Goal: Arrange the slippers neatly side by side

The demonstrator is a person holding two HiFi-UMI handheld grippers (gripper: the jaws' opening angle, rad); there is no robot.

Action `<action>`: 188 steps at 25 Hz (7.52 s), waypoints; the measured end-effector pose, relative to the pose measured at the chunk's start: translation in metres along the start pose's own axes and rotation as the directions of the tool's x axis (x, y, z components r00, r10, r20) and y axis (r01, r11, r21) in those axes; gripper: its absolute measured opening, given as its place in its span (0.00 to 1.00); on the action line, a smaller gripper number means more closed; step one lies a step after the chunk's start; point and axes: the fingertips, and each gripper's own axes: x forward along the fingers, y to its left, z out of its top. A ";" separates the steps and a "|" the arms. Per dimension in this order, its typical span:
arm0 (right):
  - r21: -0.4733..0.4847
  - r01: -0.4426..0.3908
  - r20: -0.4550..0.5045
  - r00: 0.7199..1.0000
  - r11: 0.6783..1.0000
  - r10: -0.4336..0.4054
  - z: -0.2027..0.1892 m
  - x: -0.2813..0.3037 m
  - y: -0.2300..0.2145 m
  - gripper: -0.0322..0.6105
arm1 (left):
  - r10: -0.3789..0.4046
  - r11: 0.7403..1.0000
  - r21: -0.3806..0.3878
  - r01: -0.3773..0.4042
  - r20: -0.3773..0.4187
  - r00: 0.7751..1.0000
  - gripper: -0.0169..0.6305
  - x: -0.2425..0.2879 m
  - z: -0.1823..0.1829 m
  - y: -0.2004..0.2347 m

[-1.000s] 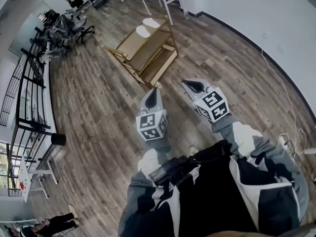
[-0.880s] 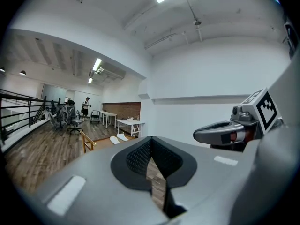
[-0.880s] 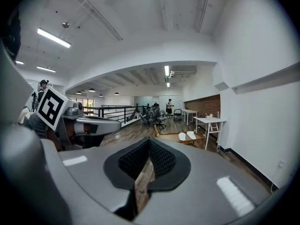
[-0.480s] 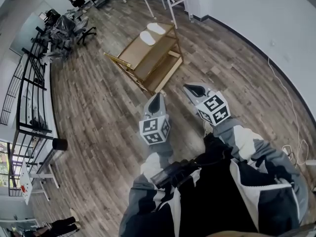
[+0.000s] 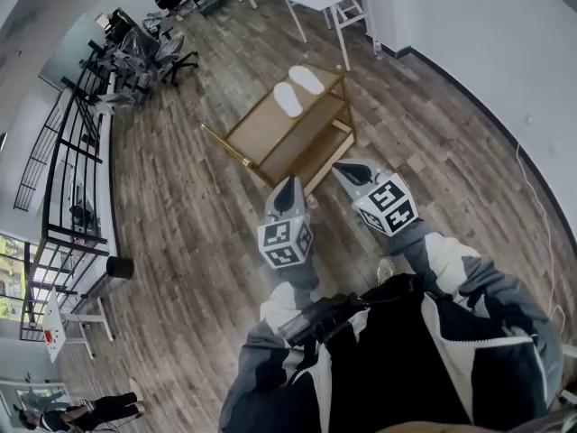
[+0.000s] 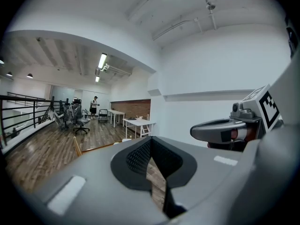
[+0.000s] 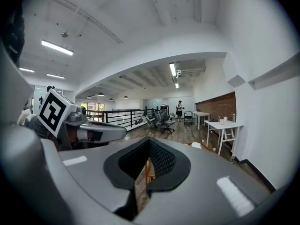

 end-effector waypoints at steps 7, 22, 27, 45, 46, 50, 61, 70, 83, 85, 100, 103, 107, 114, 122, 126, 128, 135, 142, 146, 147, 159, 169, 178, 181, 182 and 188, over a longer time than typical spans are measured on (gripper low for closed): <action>-0.024 -0.028 0.002 1.000 0.999 0.028 0.012 0.028 -0.069 0.06 | 0.032 0.999 0.000 -0.032 0.020 0.999 0.04 0.071 0.015 0.000; -0.013 -0.015 -0.018 1.000 1.000 0.015 0.023 0.138 -0.168 0.06 | 0.016 0.999 -0.028 -0.016 -0.001 1.000 0.04 0.208 0.028 0.068; -0.028 0.012 -0.006 1.000 1.000 -0.012 0.049 0.202 -0.205 0.06 | -0.017 1.000 -0.017 0.017 0.022 1.000 0.04 0.267 0.053 0.111; -0.008 0.005 -0.024 1.000 1.000 -0.005 0.078 0.376 -0.278 0.06 | 0.055 0.995 -0.083 -0.054 0.008 0.998 0.04 0.382 0.070 0.261; -0.002 -0.008 -0.031 0.999 1.000 0.008 0.075 0.385 -0.284 0.06 | 0.069 0.994 -0.090 -0.069 0.002 0.998 0.04 0.387 0.067 0.265; 0.006 -0.095 -0.041 0.995 0.995 0.096 0.074 0.429 -0.298 0.06 | 0.172 0.982 -0.079 -0.172 -0.007 0.985 0.04 0.399 0.068 0.292; -0.055 -0.433 -0.034 0.901 0.900 0.432 0.095 0.531 -0.345 0.06 | 0.531 0.843 -0.083 -0.531 -0.018 0.847 0.04 0.437 0.082 0.330; -0.046 -0.527 -0.059 0.849 0.848 0.525 0.079 0.552 -0.347 0.06 | 0.624 0.776 -0.073 -0.627 -0.055 0.779 0.04 0.440 0.068 0.339; -0.063 -0.440 -0.098 0.896 0.896 0.434 0.079 0.556 -0.386 0.06 | 0.483 0.862 -0.046 -0.505 -0.231 0.845 0.09 0.505 -0.002 0.352; -0.073 -0.420 -0.105 0.905 0.905 0.412 0.078 0.552 -0.395 0.06 | 0.426 0.884 -0.047 -0.465 -0.330 0.843 0.14 0.523 -0.041 0.350; -0.096 -0.223 -0.179 0.963 0.970 0.203 0.051 0.520 -0.487 0.06 | 0.193 0.941 -0.036 -0.337 -0.761 0.619 0.43 0.594 -0.236 0.327; -0.101 -0.206 -0.185 0.965 0.973 0.185 0.049 0.518 -0.496 0.06 | 0.172 0.944 -0.045 -0.328 -0.779 0.602 0.44 0.603 -0.247 0.324; -0.102 -0.194 -0.192 0.966 0.976 0.173 0.048 0.518 -0.504 0.06 | 0.149 0.943 -0.063 -0.326 -0.798 0.584 0.43 0.609 -0.256 0.321; -0.105 -0.202 -0.197 0.964 0.974 0.179 0.047 0.522 -0.503 0.06 | 0.142 0.943 -0.066 -0.325 -0.805 0.576 0.09 0.610 -0.258 0.319; -0.101 -0.242 -0.179 0.959 0.965 0.222 0.049 0.524 -0.492 0.06 | 0.197 0.930 -0.050 -0.363 -0.768 0.610 0.08 0.602 -0.235 0.326; -0.097 -0.294 -0.165 0.947 0.951 0.276 0.054 0.533 -0.471 0.06 | 0.225 0.909 -0.077 -0.410 -0.736 0.639 0.08 0.586 -0.214 0.333; -0.097 -0.331 -0.157 0.937 0.939 0.314 0.055 0.539 -0.457 0.06 | 0.253 0.892 -0.088 -0.444 -0.716 0.650 0.08 0.575 -0.202 0.340; -0.099 -0.454 -0.137 0.887 0.885 0.440 0.059 0.553 -0.390 0.06 | 0.345 0.825 -0.119 -0.553 -0.669 0.658 0.08 0.510 -0.174 0.360; -0.103 -0.555 -0.123 0.831 0.826 0.543 0.064 0.565 -0.328 0.06 | 0.450 0.740 -0.131 -0.660 -0.634 0.629 0.08 0.439 -0.154 0.389; -0.114 -0.599 -0.114 0.800 0.792 0.589 0.069 0.571 -0.294 0.06 | 0.499 0.701 -0.130 -0.702 -0.613 0.613 0.08 0.404 -0.158 0.407; -0.116 -0.608 -0.112 0.794 0.785 0.598 0.070 0.572 -0.287 0.06 | 0.507 0.685 -0.133 -0.716 -0.619 0.600 0.08 0.394 -0.158 0.409; -0.135 -0.639 -0.138 0.769 0.758 0.624 0.068 0.577 -0.241 0.06 | 0.528 0.572 -0.171 -0.802 -0.672 0.520 0.08 0.331 -0.205 0.439; -0.150 -0.535 -0.149 0.844 0.832 0.516 0.067 0.575 -0.278 0.06 | 0.465 0.553 -0.191 -0.811 -0.737 0.491 0.08 0.335 -0.242 0.466; -0.150 -0.448 -0.153 0.891 0.881 0.427 0.066 0.571 -0.305 0.06 | 0.397 0.577 -0.194 -0.793 -0.782 0.481 0.08 0.347 -0.277 0.475; -0.152 -0.432 -0.154 0.899 0.889 0.411 0.065 0.568 -0.310 0.06 | 0.365 0.576 -0.202 -0.792 -0.803 0.471 0.08 0.349 -0.288 0.467; -0.152 -0.429 -0.154 0.900 0.890 0.407 0.065 0.567 -0.311 0.06 | 0.346 0.573 -0.212 -0.792 -0.813 0.468 0.08 0.349 -0.292 0.462; -0.154 -0.426 -0.159 0.901 0.892 0.403 0.062 0.564 -0.315 0.06 | 0.366 0.572 -0.198 -0.796 -0.807 0.464 0.09 0.350 -0.294 0.464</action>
